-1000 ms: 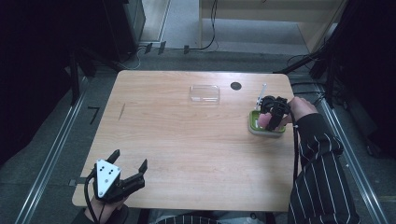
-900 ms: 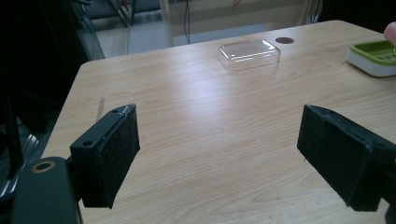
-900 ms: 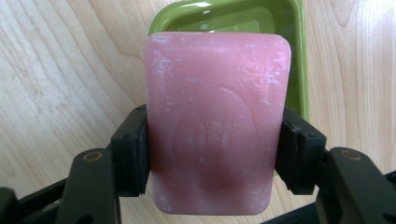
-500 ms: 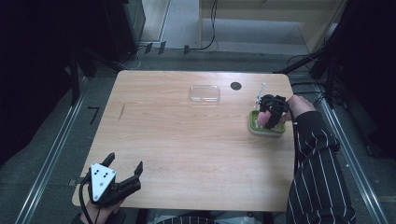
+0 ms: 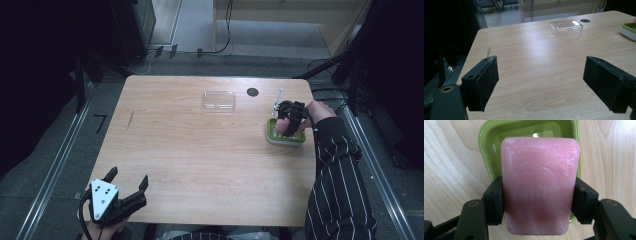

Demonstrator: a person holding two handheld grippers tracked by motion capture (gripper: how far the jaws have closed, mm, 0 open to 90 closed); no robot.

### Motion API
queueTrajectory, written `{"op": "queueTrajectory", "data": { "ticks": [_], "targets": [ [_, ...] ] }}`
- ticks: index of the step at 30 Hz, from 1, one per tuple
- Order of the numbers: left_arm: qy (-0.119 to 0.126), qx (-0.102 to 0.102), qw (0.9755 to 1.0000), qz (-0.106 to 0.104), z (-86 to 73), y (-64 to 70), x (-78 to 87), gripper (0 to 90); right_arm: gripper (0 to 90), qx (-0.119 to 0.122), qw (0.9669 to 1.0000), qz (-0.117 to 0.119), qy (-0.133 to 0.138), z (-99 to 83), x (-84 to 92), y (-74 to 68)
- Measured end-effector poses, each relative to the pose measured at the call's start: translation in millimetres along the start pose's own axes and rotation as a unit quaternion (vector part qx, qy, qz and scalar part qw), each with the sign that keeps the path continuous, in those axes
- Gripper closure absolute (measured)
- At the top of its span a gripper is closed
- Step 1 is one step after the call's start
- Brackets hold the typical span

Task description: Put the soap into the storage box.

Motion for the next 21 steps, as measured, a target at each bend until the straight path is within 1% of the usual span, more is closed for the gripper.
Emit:
{"op": "queueTrajectory", "data": {
  "ticks": [1,5,6,10,15,16,18,20,21],
  "targets": [
    [0.000,0.001,1.0000,0.001,-0.2,-0.3,0.5,13.3,38.7,-0.001,1.0000,0.002,0.000,0.5,-1.0,0.3],
    [0.000,0.002,1.0000,0.003,-0.9,-1.2,2.1,13.4,38.7,0.008,0.9999,0.000,-0.007,3.0,-4.4,0.3],
    [0.000,0.002,1.0000,0.004,-1.0,-1.4,2.4,13.4,38.7,0.004,0.9999,0.000,-0.010,3.2,-4.8,0.0],
    [0.000,0.003,1.0000,0.006,-1.5,-2.2,3.5,13.3,38.7,0.005,1.0000,-0.001,-0.007,3.3,-7.1,1.9],
    [0.000,0.004,1.0000,0.008,-2.0,-2.6,4.7,13.3,38.6,0.007,0.9999,0.003,-0.012,2.4,-11.3,3.1],
    [-0.001,0.004,1.0000,0.008,-2.2,-3.0,5.2,13.4,38.7,0.014,0.9998,0.001,-0.014,3.4,-12.6,3.7],
    [-0.002,0.005,0.9999,0.009,-2.5,-3.4,5.8,13.4,38.6,0.011,0.9998,0.002,-0.017,3.5,-12.6,3.1],
    [-0.002,0.005,0.9999,0.010,-2.7,-3.8,6.2,13.4,38.7,0.018,0.9997,0.001,-0.013,5.4,-14.8,4.3],
    [-0.001,0.005,0.9999,0.011,-2.8,-3.8,6.3,13.4,38.7,0.018,0.9997,0.001,-0.013,5.4,-14.8,4.3]
  ]
}}
Point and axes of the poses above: each handheld gripper's, and its own axes: x roughly backward along the jaws, z roughly out of its top, y roughly to its right, the point moved 5 cm from there along -x, roughly forward along the jaws, and after that the axes turned 3 degrees about -x, right-handed, at the moved point
